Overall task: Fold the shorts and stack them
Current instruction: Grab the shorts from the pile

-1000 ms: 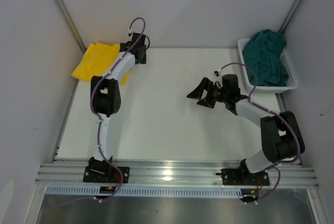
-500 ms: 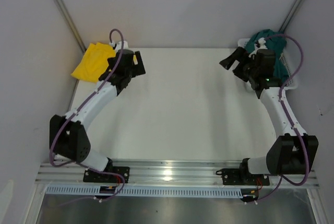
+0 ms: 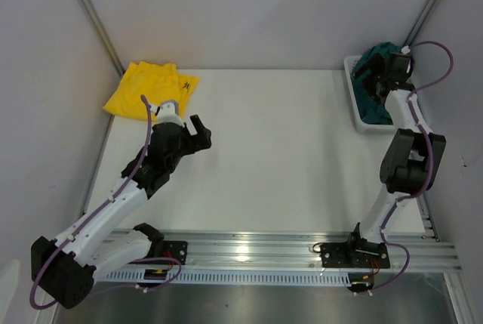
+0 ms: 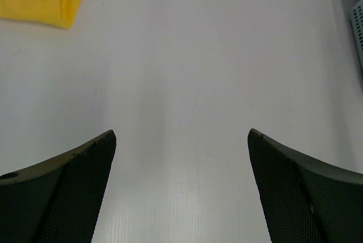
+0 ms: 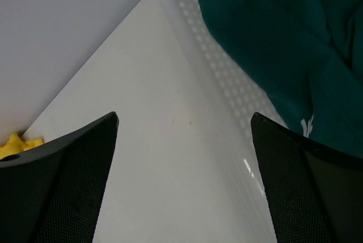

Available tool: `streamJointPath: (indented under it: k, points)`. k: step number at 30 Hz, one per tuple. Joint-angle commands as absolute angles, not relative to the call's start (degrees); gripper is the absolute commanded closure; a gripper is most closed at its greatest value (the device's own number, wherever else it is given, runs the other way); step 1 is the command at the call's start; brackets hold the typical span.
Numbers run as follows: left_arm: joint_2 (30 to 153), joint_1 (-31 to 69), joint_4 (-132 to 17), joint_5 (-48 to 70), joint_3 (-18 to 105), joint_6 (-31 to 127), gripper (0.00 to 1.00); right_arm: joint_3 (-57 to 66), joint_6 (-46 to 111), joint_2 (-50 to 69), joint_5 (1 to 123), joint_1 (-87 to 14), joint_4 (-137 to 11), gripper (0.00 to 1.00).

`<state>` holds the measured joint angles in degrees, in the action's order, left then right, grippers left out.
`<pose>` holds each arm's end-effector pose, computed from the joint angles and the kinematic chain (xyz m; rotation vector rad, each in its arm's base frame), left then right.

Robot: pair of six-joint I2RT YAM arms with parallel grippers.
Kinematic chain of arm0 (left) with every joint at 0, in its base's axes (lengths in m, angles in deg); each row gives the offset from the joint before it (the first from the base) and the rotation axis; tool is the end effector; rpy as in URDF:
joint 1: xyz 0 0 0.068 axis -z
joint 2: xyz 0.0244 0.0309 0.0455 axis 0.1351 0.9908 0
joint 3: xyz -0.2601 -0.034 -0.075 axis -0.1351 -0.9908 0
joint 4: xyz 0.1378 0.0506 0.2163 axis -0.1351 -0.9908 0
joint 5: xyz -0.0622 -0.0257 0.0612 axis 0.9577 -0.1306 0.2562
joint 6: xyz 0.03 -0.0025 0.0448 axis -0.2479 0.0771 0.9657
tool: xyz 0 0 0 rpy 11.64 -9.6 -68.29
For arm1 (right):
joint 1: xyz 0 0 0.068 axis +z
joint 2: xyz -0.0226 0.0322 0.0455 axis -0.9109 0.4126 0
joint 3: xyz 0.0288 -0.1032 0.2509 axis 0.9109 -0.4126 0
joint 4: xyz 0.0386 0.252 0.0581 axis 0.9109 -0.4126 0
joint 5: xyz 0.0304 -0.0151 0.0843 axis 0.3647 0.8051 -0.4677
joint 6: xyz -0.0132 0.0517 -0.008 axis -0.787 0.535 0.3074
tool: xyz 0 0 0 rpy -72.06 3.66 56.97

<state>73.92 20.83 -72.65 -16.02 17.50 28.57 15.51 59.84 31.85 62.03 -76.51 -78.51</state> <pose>0.2057 -0.0992 0.3033 -0.2434 1.9724 -0.3523 0.4196 -0.0759 0.2975 0.7559 2.0241 0.3796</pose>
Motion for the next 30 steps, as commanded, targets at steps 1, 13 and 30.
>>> streamJointPath:
  k: [1, 13, 30]
  points:
    - [67.86, 22.55, -74.84, -15.56, 12.88, 26.88, 0.01, 25.85, 56.28, 40.25, 67.18, -76.89, -79.26, 0.01]
    - [55.8, 22.64, -80.91, -14.59, 7.26, 28.55, 0.01, 58.12, 53.28, 67.25, 72.01, -77.15, -83.22, 0.01]
    - [50.62, 22.38, -82.06, -26.73, 1.72, 20.11, 0.01, 65.59, 52.85, 66.92, 81.06, -75.57, -83.39, 1.0]
